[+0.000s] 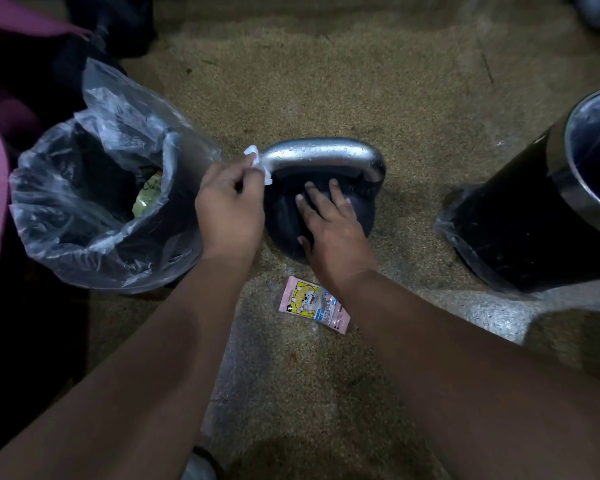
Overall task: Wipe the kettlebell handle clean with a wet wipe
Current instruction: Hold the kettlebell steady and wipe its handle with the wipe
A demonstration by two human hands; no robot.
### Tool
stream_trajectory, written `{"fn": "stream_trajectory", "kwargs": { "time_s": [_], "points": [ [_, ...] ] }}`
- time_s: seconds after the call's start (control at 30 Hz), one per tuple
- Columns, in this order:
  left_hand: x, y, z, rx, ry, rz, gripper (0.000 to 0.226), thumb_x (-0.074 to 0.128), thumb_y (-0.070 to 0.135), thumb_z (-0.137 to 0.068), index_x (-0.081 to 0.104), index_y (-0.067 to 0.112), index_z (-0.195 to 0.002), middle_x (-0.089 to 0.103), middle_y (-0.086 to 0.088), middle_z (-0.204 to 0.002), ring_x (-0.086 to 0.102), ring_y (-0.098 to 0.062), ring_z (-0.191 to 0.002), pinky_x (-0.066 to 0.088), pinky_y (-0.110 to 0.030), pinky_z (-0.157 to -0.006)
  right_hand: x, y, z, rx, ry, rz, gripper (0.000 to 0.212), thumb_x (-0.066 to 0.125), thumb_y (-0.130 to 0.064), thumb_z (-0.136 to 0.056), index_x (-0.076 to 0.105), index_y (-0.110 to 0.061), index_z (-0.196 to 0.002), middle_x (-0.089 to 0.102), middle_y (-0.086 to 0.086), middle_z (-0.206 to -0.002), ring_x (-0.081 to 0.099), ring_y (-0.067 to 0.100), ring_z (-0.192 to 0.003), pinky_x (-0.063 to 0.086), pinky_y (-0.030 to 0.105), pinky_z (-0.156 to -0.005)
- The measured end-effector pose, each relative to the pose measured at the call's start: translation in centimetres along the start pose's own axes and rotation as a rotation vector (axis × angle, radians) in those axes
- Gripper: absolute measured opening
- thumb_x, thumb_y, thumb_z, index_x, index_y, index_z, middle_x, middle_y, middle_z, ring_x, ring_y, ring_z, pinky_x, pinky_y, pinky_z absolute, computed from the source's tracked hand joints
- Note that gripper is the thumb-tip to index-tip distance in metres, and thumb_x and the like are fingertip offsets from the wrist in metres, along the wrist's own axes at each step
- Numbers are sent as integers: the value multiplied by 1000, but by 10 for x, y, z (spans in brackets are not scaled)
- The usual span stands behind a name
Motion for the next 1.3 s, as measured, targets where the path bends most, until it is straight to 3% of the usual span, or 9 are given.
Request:
{"fn": "stream_trajectory", "kwargs": {
  "time_s": [0.07, 0.13, 0.2, 0.27, 0.33, 0.4, 0.8, 0.97, 1.3],
  "points": [
    [1, -3, 1, -30, -6, 125, 23, 57, 17, -95, 73, 10, -109, 64, -5, -115, 60, -1, -105, 41, -16, -101, -1, 0, 0, 1, -3, 2, 62, 62, -24, -88, 41, -14, -145, 28, 4, -156, 14, 36, -146, 23, 47, -116],
    [0, -3, 4, 11, -20, 91, 23, 58, 12, -97, 71, 8, -116, 60, -5, -119, 55, 13, -101, 38, -7, -97, -1, 0, 0, 0, -4, 0, 63, 63, -23, -88, 41, -14, -146, 28, 4, -156, 13, 35, -146, 23, 47, -116],
    [0, -5, 3, 47, -18, 66, 24, 62, 8, -94, 70, 11, -117, 60, -5, -115, 54, 18, -94, 37, -3, -93, 0, 0, 0, -1, -5, 0, 64, 64, -23, -87, 41, -14, -145, 28, 4, -156, 14, 36, -146, 23, 47, -116],
    [2, -11, 0, 15, -3, 71, 25, 70, 11, -89, 72, 22, -111, 65, -2, -108, 60, 12, -89, 45, -11, -92, 0, 0, 0, -4, -6, 1, 64, 65, -23, -86, 42, -14, -145, 29, 4, -156, 14, 36, -146, 23, 48, -116],
    [3, -19, -5, -67, 16, 114, 24, 75, 18, -83, 73, 33, -102, 71, 0, -102, 68, -3, -89, 54, -28, -93, 0, 0, 0, -6, -2, -1, 64, 65, -23, -86, 42, -13, -145, 30, 5, -156, 15, 36, -145, 24, 48, -116],
    [3, -18, -7, -78, 45, 109, 20, 75, 21, -82, 74, 34, -97, 73, 2, -98, 70, -6, -88, 55, -34, -92, -1, 0, 0, -10, 5, 2, 63, 65, -23, -86, 42, -13, -145, 30, 5, -155, 16, 37, -145, 23, 47, -116],
    [1, 6, -11, 24, 91, 5, 18, 68, 22, -86, 78, 26, -101, 72, 10, -96, 66, 1, -92, 50, -21, -92, 2, 1, -1, -11, -26, 19, 63, 60, -27, -89, 37, -15, -147, 25, 3, -157, 11, 35, -146, 21, 47, -117],
    [-2, -4, -13, -24, 86, -62, 21, 65, 25, -88, 77, 25, -104, 73, 9, -103, 66, -2, -98, 50, -28, -96, 1, 1, 0, -14, -26, 24, 64, 62, -27, -88, 38, -15, -146, 27, 4, -157, 13, 36, -146, 23, 48, -116],
    [-2, 3, -8, -2, 90, -76, 18, 67, 24, -87, 78, 23, -102, 74, 9, -99, 67, -2, -93, 50, -22, -93, 2, 1, 1, -1, -10, 20, 64, 63, -27, -87, 40, -14, -146, 29, 4, -156, 15, 36, -146, 25, 49, -115]
  ]
}}
Point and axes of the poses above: each hand's wrist, its own z-axis away from the middle knuckle, its own x-axis out of the palm, y = z × x, the point moved 6 cm from there along -z, towards the middle knuckle
